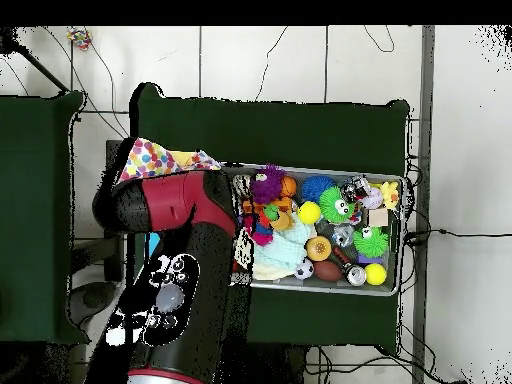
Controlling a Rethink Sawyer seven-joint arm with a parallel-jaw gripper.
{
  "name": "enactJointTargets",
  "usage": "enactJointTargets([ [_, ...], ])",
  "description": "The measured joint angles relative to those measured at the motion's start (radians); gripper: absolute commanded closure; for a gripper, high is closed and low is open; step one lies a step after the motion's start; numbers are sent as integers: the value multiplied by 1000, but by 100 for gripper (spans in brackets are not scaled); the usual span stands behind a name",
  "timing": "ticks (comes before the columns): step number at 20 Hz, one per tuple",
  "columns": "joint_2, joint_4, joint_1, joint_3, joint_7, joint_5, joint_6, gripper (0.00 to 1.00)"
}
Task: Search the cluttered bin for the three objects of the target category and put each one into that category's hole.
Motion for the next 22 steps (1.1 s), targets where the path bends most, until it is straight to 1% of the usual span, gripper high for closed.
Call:
enactJointTargets([
  [1, 4, -3, 3, -6, 0, -2, 0, 100],
  [2, 16, -12, 23, -33, 0, -12, 0, 100],
  [5, 30, -20, 60, -73, 0, -28, 0, 100],
  [6, 40, -24, 95, -106, 0, -37, 0, 100],
  [14, 45, -50, 206, -190, 0, -39, 5, 100],
  [18, 36, -70, 215, -203, 0, -36, 18, 100],
  [20, 15, -68, 190, -185, 0, -2, 27, 100],
  [22, -3, -66, 146, -148, 0, 37, 37, 100],
])
